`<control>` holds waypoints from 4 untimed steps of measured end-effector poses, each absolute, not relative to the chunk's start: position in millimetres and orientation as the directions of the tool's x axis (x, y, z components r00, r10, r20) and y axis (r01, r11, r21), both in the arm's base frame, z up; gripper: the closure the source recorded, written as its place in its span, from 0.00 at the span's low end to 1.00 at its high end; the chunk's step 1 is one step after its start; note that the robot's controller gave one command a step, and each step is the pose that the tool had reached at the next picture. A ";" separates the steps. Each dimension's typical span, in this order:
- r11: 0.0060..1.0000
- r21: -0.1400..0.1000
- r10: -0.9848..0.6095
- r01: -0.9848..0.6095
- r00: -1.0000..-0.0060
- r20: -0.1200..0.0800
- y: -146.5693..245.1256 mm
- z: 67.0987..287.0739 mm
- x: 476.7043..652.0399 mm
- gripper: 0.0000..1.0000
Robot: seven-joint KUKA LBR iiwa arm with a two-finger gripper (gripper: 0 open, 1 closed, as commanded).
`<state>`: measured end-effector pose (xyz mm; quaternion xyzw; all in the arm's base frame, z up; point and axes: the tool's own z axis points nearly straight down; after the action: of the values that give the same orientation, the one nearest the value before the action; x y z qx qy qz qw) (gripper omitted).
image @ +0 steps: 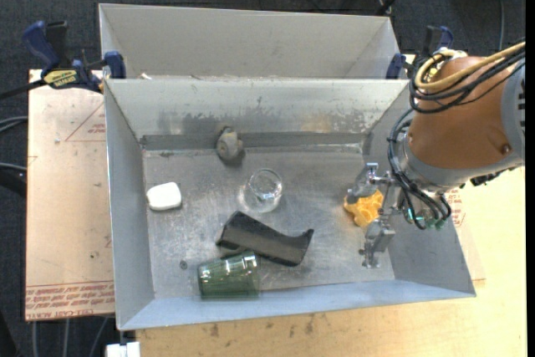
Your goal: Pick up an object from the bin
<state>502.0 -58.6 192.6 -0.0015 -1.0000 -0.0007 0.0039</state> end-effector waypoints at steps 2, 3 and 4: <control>0.999 -0.001 -0.050 -0.050 -0.999 -0.013 -81.1 155.8 543.2 0.00; 0.996 0.000 -0.087 -0.087 -0.996 -0.003 -82.6 97.7 560.7 0.00; 0.992 0.004 -0.126 -0.126 -0.992 0.000 -109.2 104.1 577.0 0.00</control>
Offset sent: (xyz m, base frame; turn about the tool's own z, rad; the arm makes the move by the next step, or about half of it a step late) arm 0.1010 -0.0643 -0.1226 -0.1379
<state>577.0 -109.2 104.1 0.0631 -0.9980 -0.0020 0.0003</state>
